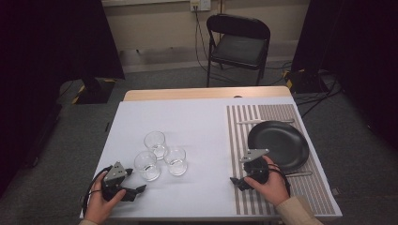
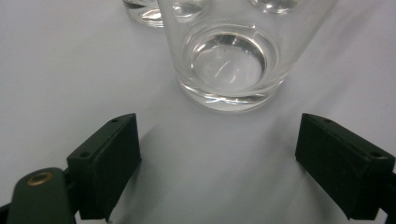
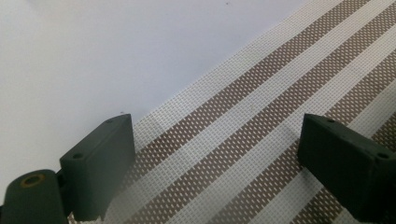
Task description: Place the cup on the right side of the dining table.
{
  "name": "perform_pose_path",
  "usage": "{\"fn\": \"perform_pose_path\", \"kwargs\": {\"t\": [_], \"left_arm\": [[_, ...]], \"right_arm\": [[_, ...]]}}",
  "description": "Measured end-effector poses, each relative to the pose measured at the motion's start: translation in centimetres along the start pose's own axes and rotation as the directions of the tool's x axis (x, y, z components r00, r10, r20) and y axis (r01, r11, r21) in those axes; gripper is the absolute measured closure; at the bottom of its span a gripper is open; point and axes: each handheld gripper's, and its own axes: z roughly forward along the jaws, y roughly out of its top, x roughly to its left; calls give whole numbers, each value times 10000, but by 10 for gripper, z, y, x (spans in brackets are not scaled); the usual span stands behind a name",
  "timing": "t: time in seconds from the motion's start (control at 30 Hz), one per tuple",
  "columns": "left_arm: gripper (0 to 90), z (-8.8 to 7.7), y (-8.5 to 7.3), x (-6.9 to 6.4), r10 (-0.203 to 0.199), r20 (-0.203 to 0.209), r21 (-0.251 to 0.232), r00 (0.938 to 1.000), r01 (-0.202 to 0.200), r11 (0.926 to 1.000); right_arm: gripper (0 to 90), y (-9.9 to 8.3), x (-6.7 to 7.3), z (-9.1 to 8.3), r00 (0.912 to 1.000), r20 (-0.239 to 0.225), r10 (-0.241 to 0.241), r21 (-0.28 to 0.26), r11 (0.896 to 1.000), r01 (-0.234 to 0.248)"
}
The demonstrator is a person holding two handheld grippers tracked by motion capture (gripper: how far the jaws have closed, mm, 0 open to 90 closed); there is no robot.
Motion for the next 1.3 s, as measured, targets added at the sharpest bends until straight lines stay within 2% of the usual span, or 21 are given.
{"fn": "perform_pose_path", "kwargs": {"t": [0.33,0.53,0.7,1.3], "left_arm": [[131,0,0,0,20,-8,-13,10000,-20,10000],[131,0,0,0,31,1,-14,10000,-31,10000],[131,0,0,0,3,-2,-28,10000,-3,10000],[131,0,0,0,12,11,-21,10000,-12,10000]], "right_arm": [[121,3,0,-1,10000,42,58,207,9998,-59],[122,6,-2,-4,9997,-229,49,551,9985,-36],[124,10,-2,-3,9988,-498,30,560,9984,-2],[126,24,-4,-6,9982,-590,66,548,9985,-34]]}}
